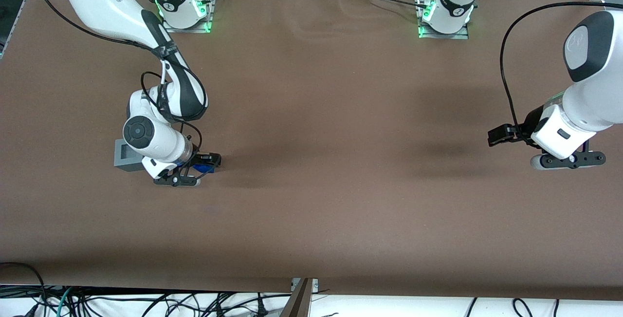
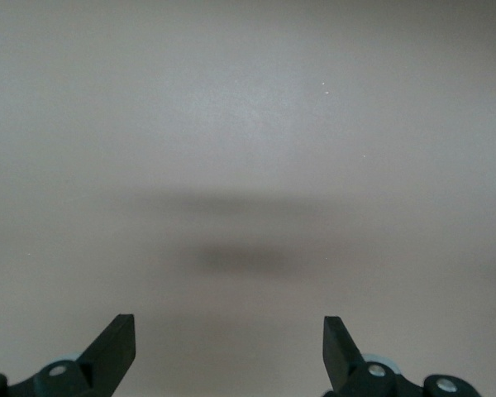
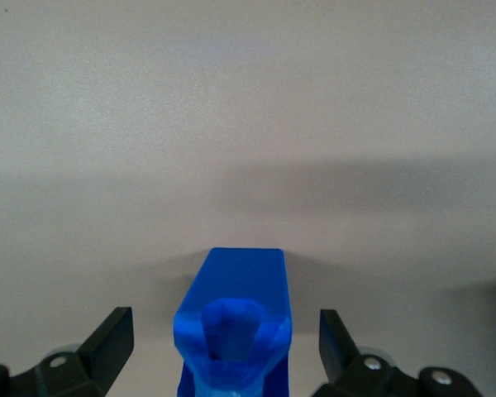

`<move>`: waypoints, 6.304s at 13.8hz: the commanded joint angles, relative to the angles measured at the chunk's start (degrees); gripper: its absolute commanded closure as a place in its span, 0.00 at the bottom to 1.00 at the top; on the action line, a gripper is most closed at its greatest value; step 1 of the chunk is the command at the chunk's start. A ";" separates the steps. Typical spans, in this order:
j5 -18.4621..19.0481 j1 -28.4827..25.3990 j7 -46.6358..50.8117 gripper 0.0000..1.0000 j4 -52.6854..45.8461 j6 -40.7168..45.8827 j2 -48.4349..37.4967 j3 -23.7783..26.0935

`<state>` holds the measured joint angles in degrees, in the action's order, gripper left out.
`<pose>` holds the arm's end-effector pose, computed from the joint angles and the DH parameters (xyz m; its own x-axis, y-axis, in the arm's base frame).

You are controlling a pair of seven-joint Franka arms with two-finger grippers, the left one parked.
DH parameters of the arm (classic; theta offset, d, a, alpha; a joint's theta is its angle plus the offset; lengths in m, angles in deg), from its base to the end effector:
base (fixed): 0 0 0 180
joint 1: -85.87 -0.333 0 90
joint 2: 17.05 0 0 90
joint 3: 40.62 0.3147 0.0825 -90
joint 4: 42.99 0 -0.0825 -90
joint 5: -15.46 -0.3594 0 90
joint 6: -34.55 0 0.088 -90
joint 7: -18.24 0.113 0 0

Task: Insert blue part into gray base with right arm
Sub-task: 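Close the right gripper on the blue block, then lift the blue block and carry it over the gray base, then lower the blue block into the gray base's opening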

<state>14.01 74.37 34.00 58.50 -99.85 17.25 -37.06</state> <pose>0.6193 0.1637 0.2320 0.9985 -0.0396 -0.0375 -0.0413 -0.9982 -0.0441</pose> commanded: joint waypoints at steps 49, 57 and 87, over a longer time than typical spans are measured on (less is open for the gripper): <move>1.28 3.94 -33.60 0.84 0.63 15.59 -10.74 -16.30; 0.57 4.55 -33.60 0.84 4.16 11.53 -10.56 -16.30; -1.53 4.64 -34.39 0.84 5.30 11.36 -9.77 -16.30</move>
<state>13.98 78.64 1.17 63.04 -87.83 8.01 -53.56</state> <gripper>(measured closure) 0.485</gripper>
